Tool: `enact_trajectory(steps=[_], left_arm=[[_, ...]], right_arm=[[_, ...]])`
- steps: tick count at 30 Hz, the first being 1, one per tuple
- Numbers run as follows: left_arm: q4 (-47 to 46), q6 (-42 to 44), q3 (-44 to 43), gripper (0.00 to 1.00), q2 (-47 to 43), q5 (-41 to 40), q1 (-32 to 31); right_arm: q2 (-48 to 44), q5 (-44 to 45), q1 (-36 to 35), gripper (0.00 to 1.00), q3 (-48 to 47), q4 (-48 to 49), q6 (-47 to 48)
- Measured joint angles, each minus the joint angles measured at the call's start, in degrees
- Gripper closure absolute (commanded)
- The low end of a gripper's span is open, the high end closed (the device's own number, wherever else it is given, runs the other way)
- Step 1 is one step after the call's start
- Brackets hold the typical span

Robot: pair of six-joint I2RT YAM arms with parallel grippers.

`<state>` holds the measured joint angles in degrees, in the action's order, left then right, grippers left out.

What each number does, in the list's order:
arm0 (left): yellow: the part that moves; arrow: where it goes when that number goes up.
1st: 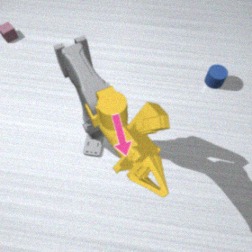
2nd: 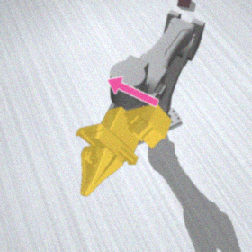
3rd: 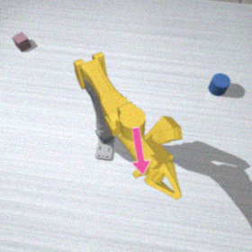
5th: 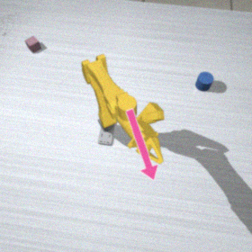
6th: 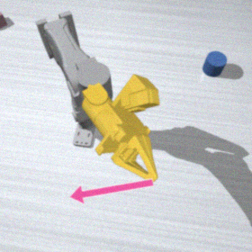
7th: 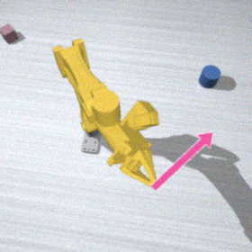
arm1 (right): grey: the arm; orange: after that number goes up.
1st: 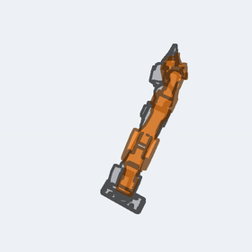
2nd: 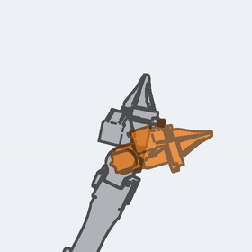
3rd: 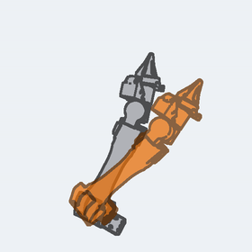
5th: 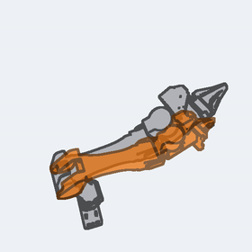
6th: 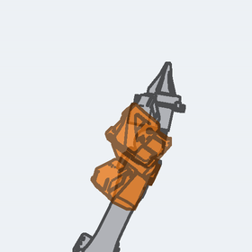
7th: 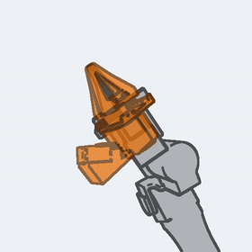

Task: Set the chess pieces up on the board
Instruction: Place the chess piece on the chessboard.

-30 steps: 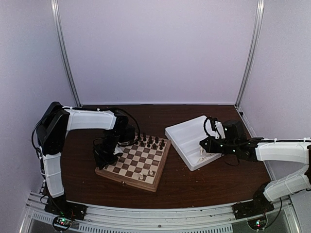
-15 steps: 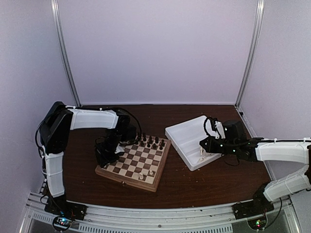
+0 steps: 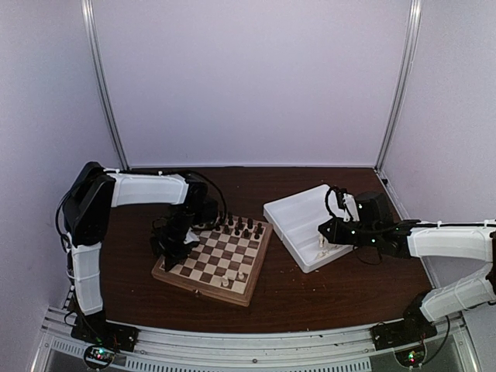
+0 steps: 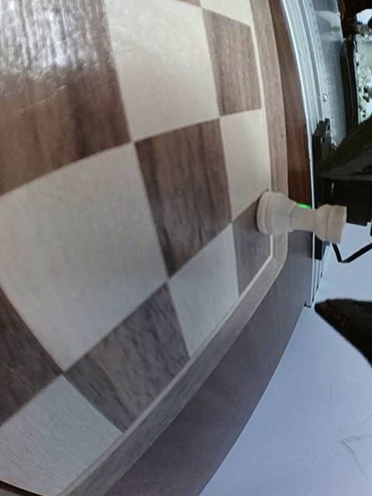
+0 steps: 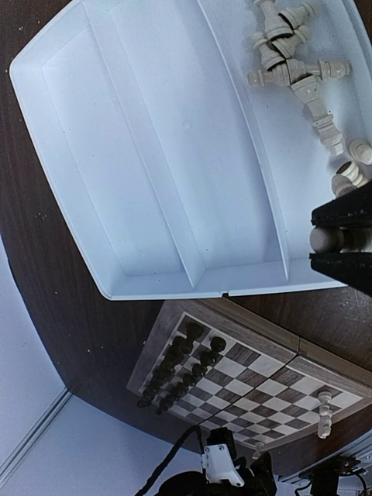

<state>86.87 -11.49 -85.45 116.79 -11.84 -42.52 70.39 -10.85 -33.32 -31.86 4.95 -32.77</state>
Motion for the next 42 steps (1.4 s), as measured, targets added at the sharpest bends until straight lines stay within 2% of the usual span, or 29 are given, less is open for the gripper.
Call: enact_trajectory(steps=[2, 6, 10, 17, 26, 34, 38, 42], left_arm=[[0.02, -0.04, 0.00, 0.25, -0.57, 1.05, 0.00], [0.04, -0.50, 0.13, 0.17, -4.72, 4.22, 0.00], [0.04, -1.57, 0.68, 0.03, -11.91, 5.42, 0.00], [-4.90, -6.05, 6.23, 0.02, -26.01, 4.44, -0.02], [-24.11, -15.06, 21.97, 0.02, -46.75, 0.85, 0.00], [-40.13, -19.15, 32.83, 0.02, -60.70, -0.31, 0.00], [-46.62, -19.28, 36.61, 0.02, -65.18, 1.09, 0.00], [-52.68, -18.16, 38.07, 0.02, -65.13, 4.57, 0.00]], right_arm=[[0.00, 0.00, 0.00, 0.97, 0.00, 0.00, 0.00], [0.02, 0.00, 0.00, 0.97, 0.00, 0.04, 0.00], [0.02, 0.00, 0.00, 0.97, 0.00, 0.09, 0.02], [0.15, 0.00, 0.00, 0.97, -0.02, 0.26, 0.09], [0.35, 0.20, 0.00, 0.97, -1.31, -1.18, 1.25], [0.15, 0.17, 0.00, 0.97, -3.41, -3.54, 2.62], [-0.57, 0.17, 0.00, 0.97, -4.63, -5.75, 3.80], [-1.29, 0.17, 0.00, 0.97, -5.90, -7.61, 4.59]])
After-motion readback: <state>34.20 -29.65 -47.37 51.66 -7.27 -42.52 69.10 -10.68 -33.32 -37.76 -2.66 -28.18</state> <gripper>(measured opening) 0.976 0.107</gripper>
